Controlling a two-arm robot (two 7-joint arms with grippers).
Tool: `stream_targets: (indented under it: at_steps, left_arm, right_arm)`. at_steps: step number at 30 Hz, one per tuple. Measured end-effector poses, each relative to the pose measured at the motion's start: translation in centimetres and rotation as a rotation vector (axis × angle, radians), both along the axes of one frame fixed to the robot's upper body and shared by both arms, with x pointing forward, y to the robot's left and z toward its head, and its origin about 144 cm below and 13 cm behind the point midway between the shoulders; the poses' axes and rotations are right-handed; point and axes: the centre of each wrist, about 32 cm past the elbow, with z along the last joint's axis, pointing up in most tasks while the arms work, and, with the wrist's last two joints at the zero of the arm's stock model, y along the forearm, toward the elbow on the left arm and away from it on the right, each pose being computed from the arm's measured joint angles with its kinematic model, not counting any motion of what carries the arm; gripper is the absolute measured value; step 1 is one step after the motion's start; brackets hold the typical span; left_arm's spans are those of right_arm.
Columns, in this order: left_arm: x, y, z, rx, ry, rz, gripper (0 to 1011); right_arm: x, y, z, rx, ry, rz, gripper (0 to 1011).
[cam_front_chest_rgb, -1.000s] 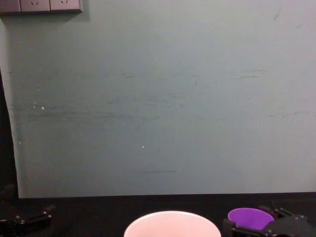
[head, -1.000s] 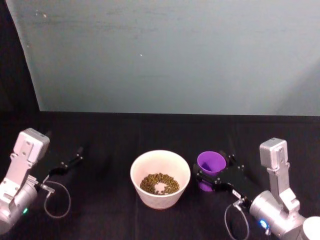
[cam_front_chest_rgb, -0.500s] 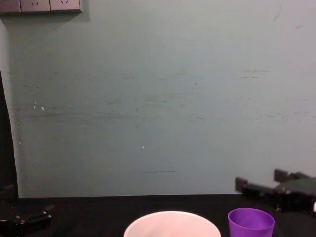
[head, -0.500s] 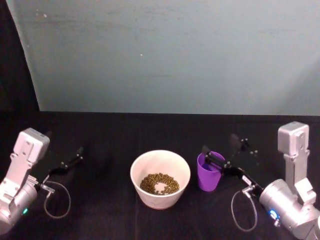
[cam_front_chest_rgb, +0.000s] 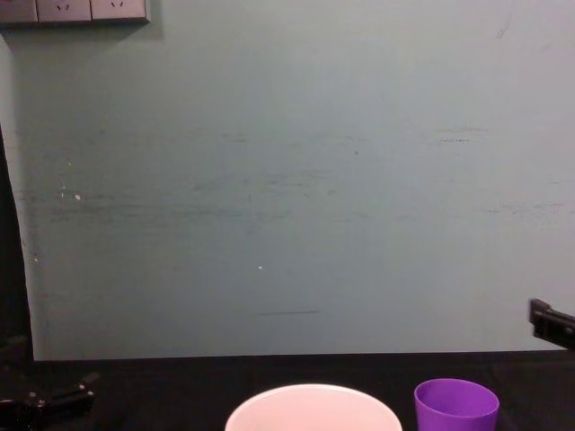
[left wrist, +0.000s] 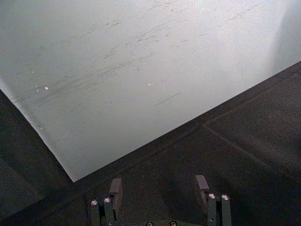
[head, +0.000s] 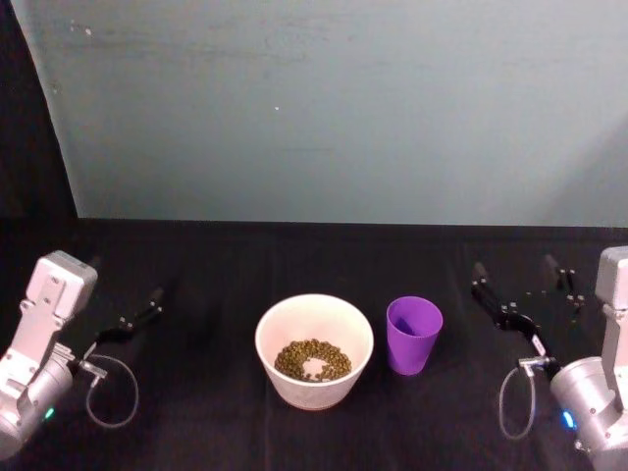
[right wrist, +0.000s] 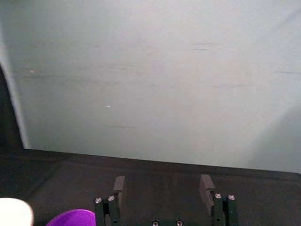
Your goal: Pick up the cup and pour the mung beans from the cup into the bowl.
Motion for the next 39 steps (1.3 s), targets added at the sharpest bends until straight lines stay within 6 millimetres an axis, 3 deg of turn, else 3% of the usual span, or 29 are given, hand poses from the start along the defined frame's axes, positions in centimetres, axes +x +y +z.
stream_targets:
  at_steps: [12, 39]
  left_arm:
    - [0.0, 0.0, 0.0, 0.0, 0.0, 0.0, 1011]
    - [0.0, 0.0, 0.0, 0.0, 0.0, 0.0, 1011]
  right_arm:
    - [0.2, -1.4, -1.9, -0.015, -0.02, -0.02, 1002]
    - [0.2, -1.3, -1.8, -0.015, -0.018, -0.021, 1003]
